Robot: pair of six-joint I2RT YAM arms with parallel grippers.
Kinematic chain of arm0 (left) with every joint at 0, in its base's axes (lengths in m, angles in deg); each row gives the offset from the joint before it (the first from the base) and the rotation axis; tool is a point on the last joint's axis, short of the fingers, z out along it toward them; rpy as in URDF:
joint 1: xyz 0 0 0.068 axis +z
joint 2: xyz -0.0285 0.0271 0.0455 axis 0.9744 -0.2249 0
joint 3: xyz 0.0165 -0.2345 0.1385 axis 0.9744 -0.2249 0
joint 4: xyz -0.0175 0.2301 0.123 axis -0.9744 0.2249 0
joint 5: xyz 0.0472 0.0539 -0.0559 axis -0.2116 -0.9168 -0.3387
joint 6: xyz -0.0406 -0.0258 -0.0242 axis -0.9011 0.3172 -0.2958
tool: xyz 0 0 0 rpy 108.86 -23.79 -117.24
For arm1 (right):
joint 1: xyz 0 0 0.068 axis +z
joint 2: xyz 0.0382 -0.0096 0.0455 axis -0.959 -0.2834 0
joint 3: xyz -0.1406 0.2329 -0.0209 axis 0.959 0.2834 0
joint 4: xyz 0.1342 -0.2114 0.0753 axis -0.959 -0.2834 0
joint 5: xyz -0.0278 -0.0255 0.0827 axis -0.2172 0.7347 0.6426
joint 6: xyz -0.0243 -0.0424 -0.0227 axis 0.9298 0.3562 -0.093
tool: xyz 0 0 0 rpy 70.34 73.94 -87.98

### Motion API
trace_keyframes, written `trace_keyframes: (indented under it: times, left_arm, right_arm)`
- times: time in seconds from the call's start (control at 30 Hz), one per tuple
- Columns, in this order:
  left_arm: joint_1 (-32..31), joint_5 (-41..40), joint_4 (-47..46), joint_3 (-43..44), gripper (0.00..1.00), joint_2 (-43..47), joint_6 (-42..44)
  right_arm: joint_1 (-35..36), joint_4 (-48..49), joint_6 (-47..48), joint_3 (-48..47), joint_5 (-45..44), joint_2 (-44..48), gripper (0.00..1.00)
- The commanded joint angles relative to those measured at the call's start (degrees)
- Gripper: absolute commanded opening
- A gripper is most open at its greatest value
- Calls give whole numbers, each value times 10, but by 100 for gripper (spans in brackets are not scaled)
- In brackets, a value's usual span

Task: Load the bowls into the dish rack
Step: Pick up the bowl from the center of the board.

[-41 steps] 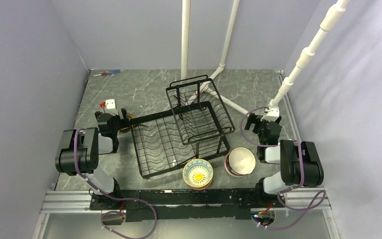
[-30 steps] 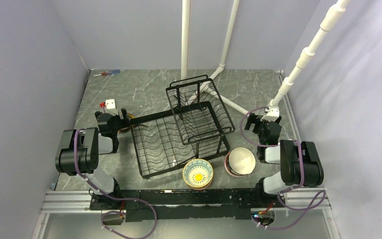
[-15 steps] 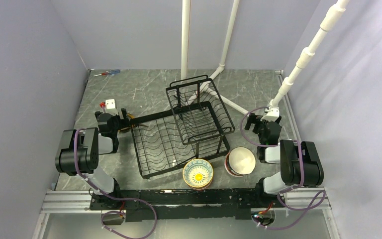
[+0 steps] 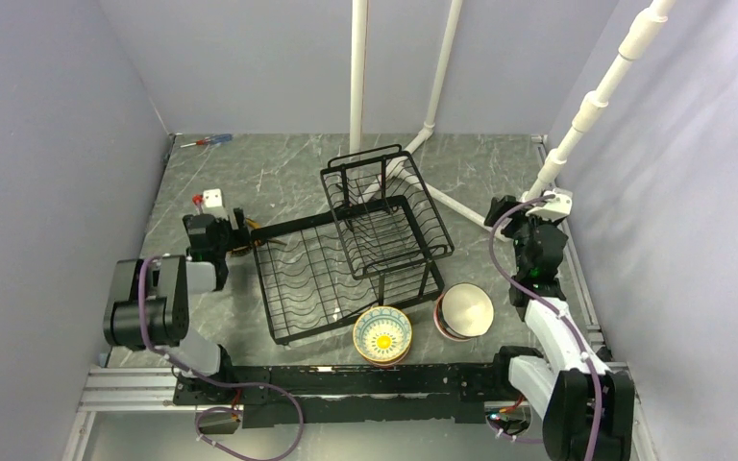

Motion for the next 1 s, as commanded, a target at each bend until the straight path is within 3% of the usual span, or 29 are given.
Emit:
trace_keyframes:
  times: [0.0,0.1,0.27,0.47,0.6,0.77,0.97]
  left_arm:
    - [-10,-49,328,143,95,96,-78]
    - [-10,-19,472,238,95,101,-116]
    - [-10,31,523,266,95,154,-202]
    - [-9,4,656,331,95,205,-268]
    - [-7,-52,821,395,95,191,-367]
    - [-5,3,841,398,95,181,-358]
    - [-6,168,749,327,95,223,-338]
  right_arm:
    - [1,-144,-51,-34,39,26,100]
    - [0,-173,-84,-43,69,36,100]
    - [0,-314,-231,-95,-52,30,100]
    - [0,-344,-199,-148,51,1,100]
    - [0,-362,-204,-162,107,-16,100]
    - [1,-340,-199,-160,151,-29,100]
    - [1,-332,-212,-172,168,-56,100]
